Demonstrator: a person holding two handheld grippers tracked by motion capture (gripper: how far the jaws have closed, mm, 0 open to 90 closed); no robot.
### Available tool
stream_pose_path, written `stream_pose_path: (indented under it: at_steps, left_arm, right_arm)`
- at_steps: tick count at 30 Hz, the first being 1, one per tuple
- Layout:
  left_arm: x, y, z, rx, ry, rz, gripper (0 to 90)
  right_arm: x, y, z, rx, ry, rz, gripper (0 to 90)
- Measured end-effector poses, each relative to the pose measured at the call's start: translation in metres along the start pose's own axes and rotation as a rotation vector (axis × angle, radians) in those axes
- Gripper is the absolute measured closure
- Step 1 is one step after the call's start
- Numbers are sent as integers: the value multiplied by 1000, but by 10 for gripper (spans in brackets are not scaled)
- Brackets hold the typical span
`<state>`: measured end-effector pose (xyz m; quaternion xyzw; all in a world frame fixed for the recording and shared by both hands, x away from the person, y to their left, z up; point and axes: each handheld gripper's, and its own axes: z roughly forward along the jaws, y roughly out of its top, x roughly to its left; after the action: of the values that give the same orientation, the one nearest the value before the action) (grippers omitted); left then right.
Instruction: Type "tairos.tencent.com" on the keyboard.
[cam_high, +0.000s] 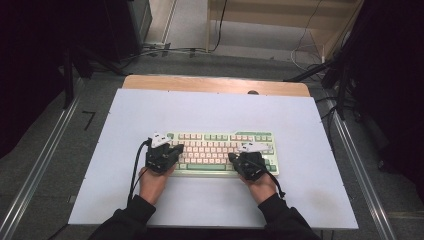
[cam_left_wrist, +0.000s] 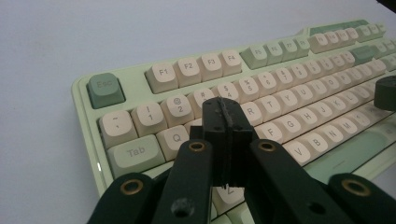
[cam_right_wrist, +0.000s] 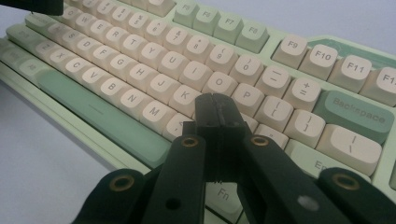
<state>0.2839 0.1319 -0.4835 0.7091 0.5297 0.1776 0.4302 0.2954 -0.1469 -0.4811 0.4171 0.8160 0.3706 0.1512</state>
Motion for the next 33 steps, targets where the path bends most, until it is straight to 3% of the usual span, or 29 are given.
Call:
stream_pose_path:
  at_steps: [8, 18, 33]
  left_arm:
    - [-1, 0, 0, 2, -2, 1, 900]
    - [-2, 1, 2, -2, -5, -4, 900]
    - [-8, 7, 8, -10, -19, -6, 900]
  right_arm:
    - [1, -3, 5, 26, 0, -9, 872]
    - [0, 3, -4, -28, 1, 7, 871]
    - [0, 4, -3, -34, 0, 11, 871]
